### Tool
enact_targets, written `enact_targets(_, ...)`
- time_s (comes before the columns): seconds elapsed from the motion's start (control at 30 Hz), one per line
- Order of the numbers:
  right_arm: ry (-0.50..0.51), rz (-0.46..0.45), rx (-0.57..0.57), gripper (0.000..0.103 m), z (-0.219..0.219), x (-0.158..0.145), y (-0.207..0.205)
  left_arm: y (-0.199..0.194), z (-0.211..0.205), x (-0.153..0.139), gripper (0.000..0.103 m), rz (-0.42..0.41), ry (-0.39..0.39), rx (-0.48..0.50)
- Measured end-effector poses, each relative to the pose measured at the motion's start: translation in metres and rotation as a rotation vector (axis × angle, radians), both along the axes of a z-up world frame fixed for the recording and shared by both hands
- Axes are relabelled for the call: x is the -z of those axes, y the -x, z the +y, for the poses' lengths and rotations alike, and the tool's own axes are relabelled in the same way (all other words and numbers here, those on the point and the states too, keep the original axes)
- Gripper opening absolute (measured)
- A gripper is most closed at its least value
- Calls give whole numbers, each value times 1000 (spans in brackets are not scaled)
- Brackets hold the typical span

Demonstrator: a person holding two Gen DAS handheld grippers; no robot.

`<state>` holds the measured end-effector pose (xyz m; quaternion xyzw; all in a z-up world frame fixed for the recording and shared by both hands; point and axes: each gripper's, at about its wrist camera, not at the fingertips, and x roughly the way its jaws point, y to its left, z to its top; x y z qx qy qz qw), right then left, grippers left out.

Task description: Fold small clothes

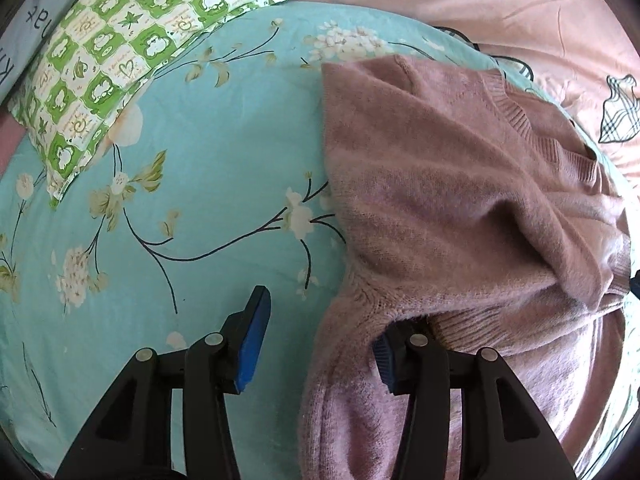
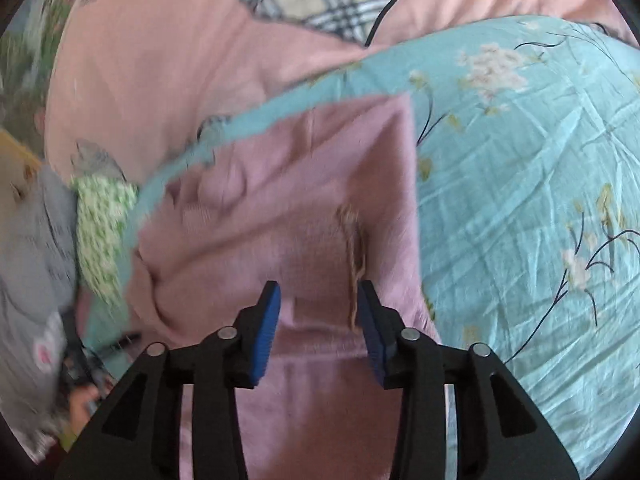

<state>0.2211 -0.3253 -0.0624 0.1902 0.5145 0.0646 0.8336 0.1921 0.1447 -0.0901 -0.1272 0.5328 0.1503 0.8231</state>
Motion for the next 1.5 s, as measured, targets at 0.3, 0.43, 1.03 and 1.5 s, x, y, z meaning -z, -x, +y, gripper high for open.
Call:
enact_targets(0.3,-58,74,40,3,-5,23,-3,2,0,2,50,2,-4,-4)
enact_targets(0.43,-315,21,63,3,-13,-5,16,3,7,3,50,-1,7,-20)
enact_targets(1.03,-204,29,340,7,-41,10,-15,35,13,1,51,30,59,58)
enact_targets(1.5,-80,55,158,55,3,27,-8,-23,75,-27,62,-111,305,-67)
